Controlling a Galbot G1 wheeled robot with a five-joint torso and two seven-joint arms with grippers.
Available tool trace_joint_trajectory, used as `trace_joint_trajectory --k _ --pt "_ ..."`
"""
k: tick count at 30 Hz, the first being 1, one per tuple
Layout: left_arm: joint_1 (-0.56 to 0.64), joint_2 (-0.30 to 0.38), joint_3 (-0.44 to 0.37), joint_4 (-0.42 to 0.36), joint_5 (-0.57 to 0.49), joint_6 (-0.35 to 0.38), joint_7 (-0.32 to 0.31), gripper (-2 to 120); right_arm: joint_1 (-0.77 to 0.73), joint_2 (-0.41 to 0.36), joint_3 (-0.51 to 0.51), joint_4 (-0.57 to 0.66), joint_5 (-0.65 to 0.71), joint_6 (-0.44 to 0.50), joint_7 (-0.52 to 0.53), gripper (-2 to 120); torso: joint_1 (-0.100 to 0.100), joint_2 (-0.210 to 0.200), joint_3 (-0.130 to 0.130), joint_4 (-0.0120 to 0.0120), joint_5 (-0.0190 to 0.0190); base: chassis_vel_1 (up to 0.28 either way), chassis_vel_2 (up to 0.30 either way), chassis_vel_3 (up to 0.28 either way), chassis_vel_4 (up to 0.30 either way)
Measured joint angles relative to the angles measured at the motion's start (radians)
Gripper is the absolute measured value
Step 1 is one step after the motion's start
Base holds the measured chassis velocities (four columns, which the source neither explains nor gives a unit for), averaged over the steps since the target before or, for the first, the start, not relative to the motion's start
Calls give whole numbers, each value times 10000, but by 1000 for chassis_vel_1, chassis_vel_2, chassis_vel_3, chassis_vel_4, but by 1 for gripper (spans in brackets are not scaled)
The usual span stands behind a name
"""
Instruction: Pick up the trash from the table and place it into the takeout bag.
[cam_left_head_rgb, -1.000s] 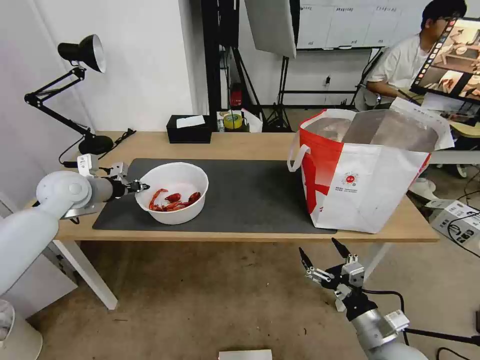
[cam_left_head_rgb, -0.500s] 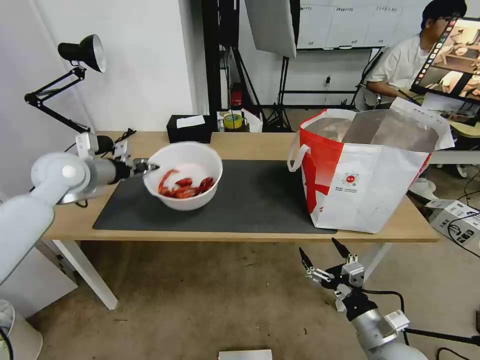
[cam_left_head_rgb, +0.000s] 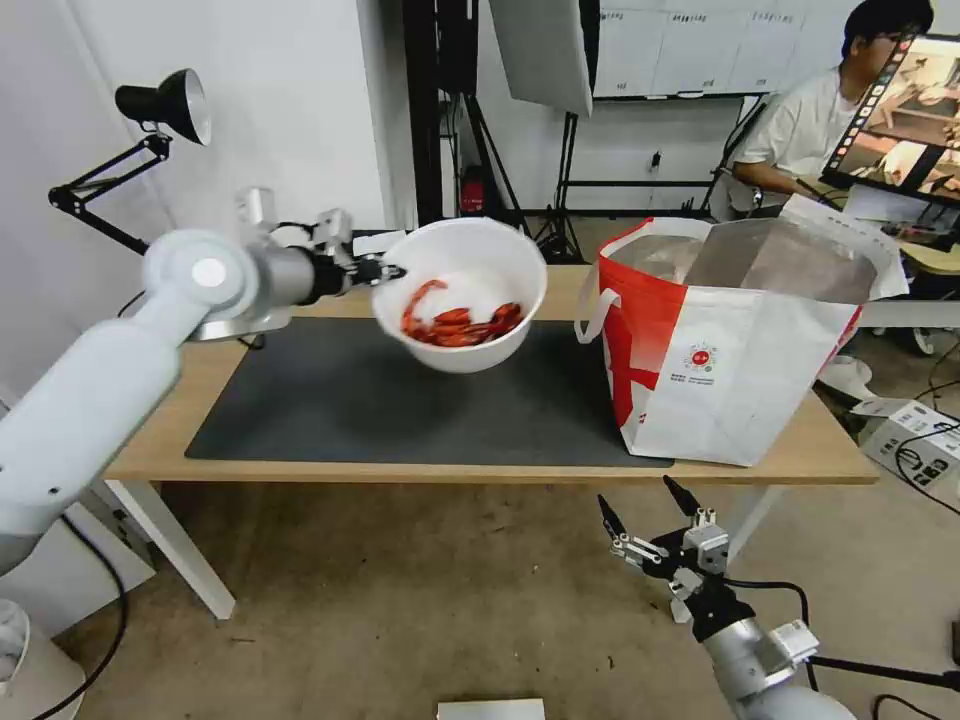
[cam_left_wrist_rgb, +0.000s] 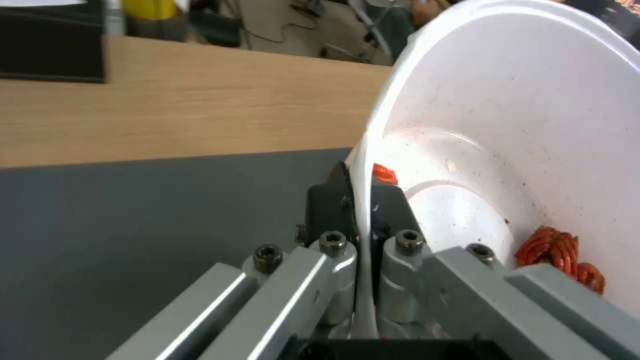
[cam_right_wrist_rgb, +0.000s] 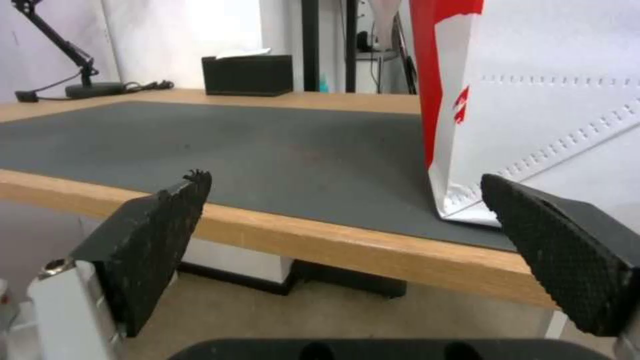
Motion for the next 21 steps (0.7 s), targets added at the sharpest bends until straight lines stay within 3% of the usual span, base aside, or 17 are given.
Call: trace_joint_trajectory --k 16,19,21 --pt "-1660 -1521 291 1018 -123 0 -136 0 0 0 0 0 0 0 0 100 -1 0 -1 5 -1 0 0 0 0" --pt "-2216 -2469 534 1627 -116 0 -275 0 0 0 0 0 0 0 0 100 0 0 -1 3 0 0 0 0 0" --pt "-2338 -2732 596 1833 -99 0 -307 0 0 0 0 0 0 0 0 100 0 0 -1 1 2 0 0 0 0"
